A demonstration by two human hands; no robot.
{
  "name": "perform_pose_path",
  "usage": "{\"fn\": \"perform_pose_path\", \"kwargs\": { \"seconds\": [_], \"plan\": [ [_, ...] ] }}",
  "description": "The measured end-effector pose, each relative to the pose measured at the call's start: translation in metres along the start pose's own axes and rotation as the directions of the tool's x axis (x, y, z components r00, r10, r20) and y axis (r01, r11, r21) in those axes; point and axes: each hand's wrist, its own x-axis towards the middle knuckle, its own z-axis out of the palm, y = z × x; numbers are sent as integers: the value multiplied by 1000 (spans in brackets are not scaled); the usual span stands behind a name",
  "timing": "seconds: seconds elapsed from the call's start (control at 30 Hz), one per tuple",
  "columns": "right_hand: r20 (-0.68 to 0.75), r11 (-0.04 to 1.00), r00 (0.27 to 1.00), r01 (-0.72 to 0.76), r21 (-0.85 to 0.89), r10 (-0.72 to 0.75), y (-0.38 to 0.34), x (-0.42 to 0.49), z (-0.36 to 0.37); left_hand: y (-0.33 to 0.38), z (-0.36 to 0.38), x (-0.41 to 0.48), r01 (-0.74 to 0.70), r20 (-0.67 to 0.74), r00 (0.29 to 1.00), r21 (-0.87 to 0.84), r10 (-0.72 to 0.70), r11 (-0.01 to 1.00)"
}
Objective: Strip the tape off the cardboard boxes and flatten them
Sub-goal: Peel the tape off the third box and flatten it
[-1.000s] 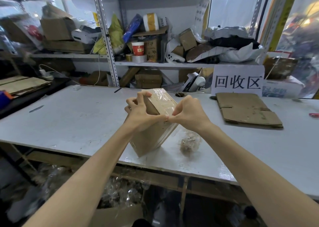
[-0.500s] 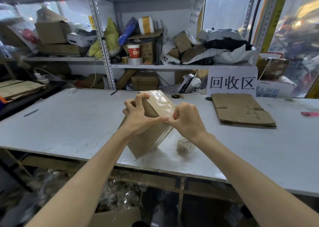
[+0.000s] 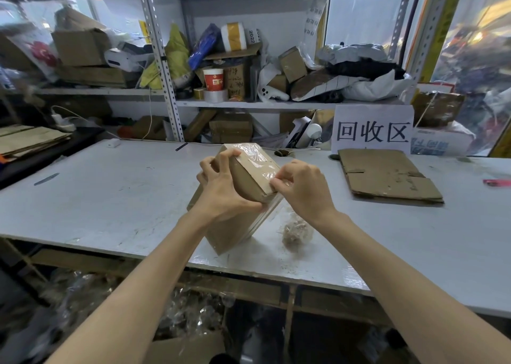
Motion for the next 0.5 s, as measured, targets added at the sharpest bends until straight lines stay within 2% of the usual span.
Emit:
{"fn": "perform_pose_path", "kwargs": {
  "seconds": [0.1,0.2,0.27,0.33,0.4,0.5],
  "plan": [
    [21,996,997,69,-51,-68,-3,3,-4,-3,0,1,-1,-11,1000,1,1,1000],
    [76,970,984,171,-173,-160,-7,4,-3,-3,3,1,-7,-20,1000,2,7,1000],
    [61,965,985,172,-199,-163,-7,3,0,-1,4,1,-9,-24,1000,2,9,1000],
    [-17,986,996,80,-147,-83,-5,2,2,-1,3,4,5,-24,1000,1,-5,1000],
    [-66,998,996,-63,-3,63,-2,1,4,-2,1,6,39,-20,999,4,-39,999],
    [-8,935,967,-243,257,253,2,2,3,-3,1,5,61,-33,998,-2,-61,998]
  ]
}}
